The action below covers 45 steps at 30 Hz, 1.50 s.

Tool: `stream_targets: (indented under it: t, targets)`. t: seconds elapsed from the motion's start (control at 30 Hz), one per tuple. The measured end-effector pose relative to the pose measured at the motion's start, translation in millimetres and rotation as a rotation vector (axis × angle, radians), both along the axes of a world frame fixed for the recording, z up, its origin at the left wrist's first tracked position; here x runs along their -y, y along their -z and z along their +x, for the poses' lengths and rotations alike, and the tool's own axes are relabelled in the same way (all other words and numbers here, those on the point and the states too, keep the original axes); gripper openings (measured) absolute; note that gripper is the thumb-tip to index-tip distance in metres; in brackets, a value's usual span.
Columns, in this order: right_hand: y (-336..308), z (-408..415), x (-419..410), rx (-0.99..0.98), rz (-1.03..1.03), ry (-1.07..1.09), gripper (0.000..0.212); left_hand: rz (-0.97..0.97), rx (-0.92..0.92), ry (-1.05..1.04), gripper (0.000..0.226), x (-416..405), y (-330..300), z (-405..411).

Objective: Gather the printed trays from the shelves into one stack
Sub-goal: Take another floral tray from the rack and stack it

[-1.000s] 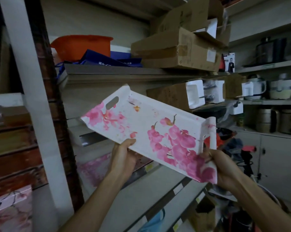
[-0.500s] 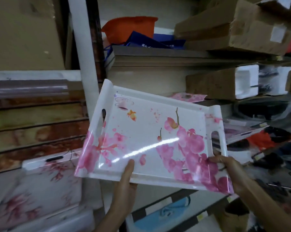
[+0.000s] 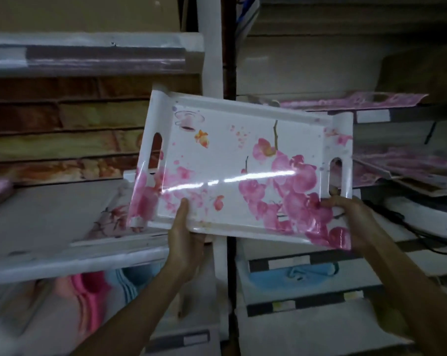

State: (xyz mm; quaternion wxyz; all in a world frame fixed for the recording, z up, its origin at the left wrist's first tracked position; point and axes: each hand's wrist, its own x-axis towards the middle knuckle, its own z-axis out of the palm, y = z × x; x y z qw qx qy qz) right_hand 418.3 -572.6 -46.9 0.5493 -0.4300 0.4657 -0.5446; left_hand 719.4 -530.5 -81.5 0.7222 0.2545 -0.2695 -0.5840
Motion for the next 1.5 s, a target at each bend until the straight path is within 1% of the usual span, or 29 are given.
stream_targets:
  t: [0.07,0.13,0.23,0.3,0.4,0.43,0.53,0.6,0.63,0.7,0.73,0.77,0.8,0.83,0.87,0.93,0.97,1.0,1.03,1.1,1.17,1.23,1.33,1.4,1.5]
  targets:
    - [-1.4,12.6,6.5,-0.047,-0.027,-0.002,0.024,-0.009,-0.032,-0.041,0.045,-0.9,3.0,11.6]
    - [-2.6,29.6,9.7,-0.065,-0.049,-0.019,0.027,-0.015,-0.075,-0.094,0.045,-1.7,4.1,22.1]
    - [-0.4,58.9,14.3,-0.01,-0.063,-0.062,0.033,-0.009,-0.122,-0.115,0.045,-6.2,3.1,27.3]
    - [1.4,81.3,15.3,0.001,-0.058,-0.092,0.03,-0.005,-0.156,-0.159,0.04,-6.1,5.9,30.0]
    - [5.5,118.6,15.7,0.003,-0.066,-0.138,0.029,0.043,-0.135,-0.287,0.024,-1.5,14.2,46.9]
    - [6.7,131.2,15.8,0.022,-0.067,-0.146,0.031,0.078,-0.123,-0.352,0.024,-0.6,15.6,56.0]
    - [10.9,168.5,15.7,0.083,-0.055,-0.151,0.033,0.17,-0.054,-0.475,0.039,0.0,17.9,84.0]
    - [11.4,195.2,13.2,0.09,-0.075,-0.16,0.024,0.152,-0.045,-0.515,0.031,1.2,13.5,103.5]
    - [10.8,207.4,11.9,0.106,-0.087,-0.169,0.02,0.131,-0.038,-0.531,0.03,3.2,9.3,115.2]
    - [7.8,227.1,11.1,0.21,-0.055,-0.239,0.015,0.104,-0.007,-0.571,0.04,8.5,-1.2,137.9]
    - [5.7,235.0,12.9,0.281,-0.035,-0.31,0.019,0.115,0.024,-0.594,0.042,12.7,-3.9,152.2]
    - [4.1,240.8,16.9,0.335,-0.034,-0.401,0.028,0.146,0.06,-0.618,0.043,14.9,-7.8,166.2]
    - [1.4,245.3,21.6,0.368,-0.037,-0.473,0.036,0.176,0.095,-0.626,0.044,17.9,-9.1,181.9]
    - [-2.7,248.3,28.1,0.375,-0.045,-0.491,0.042,0.201,0.122,-0.627,0.046,19.4,-11.1,197.3]
    - [-8.2,248.9,34.4,0.386,-0.056,-0.491,0.046,0.217,0.143,-0.613,0.046,22.1,-12.7,213.2]
    - [-15.5,247.3,49.4,0.436,-0.049,-0.462,0.054,0.256,0.17,-0.591,0.04,26.0,-18.1,242.5]
    - [-16.8,246.8,56.3,0.476,-0.025,-0.453,0.063,0.271,0.184,-0.572,0.037,28.7,-20.9,256.5]
    - [-15.4,245.8,65.5,0.502,0.011,-0.423,0.08,0.28,0.199,-0.539,0.036,32.4,-23.7,269.6]
    - [-16.0,245.0,72.3,0.494,0.047,-0.386,0.085,0.288,0.221,-0.504,0.037,35.8,-26.4,282.4]
    - [-18.7,246.8,82.9,0.428,0.078,-0.382,0.083,0.31,0.273,-0.443,0.035,44.1,-33.1,302.8]
    - [-22.5,256.7,88.8,0.27,0.102,-0.409,0.071,0.328,0.342,-0.378,0.026,54.7,-39.1,319.6]
    - [-28.5,269.8,90.6,0.089,0.094,-0.448,0.054,0.353,0.411,-0.33,0.017,66.2,-43.9,332.0]
    - [-32.9,290.1,95.4,-0.097,0.041,-0.571,0.042,0.368,0.486,-0.25,0.017,82.0,-47.5,341.5]
    - [-32.6,305.4,97.5,-0.204,0.024,-0.52,0.033,0.363,0.526,-0.199,0.014,91.7,-48.0,342.6]
    - [-21.8,326.8,102.7,-0.423,-0.072,-0.346,0.015,0.346,0.548,-0.184,0.021,108.0,-46.8,343.7]
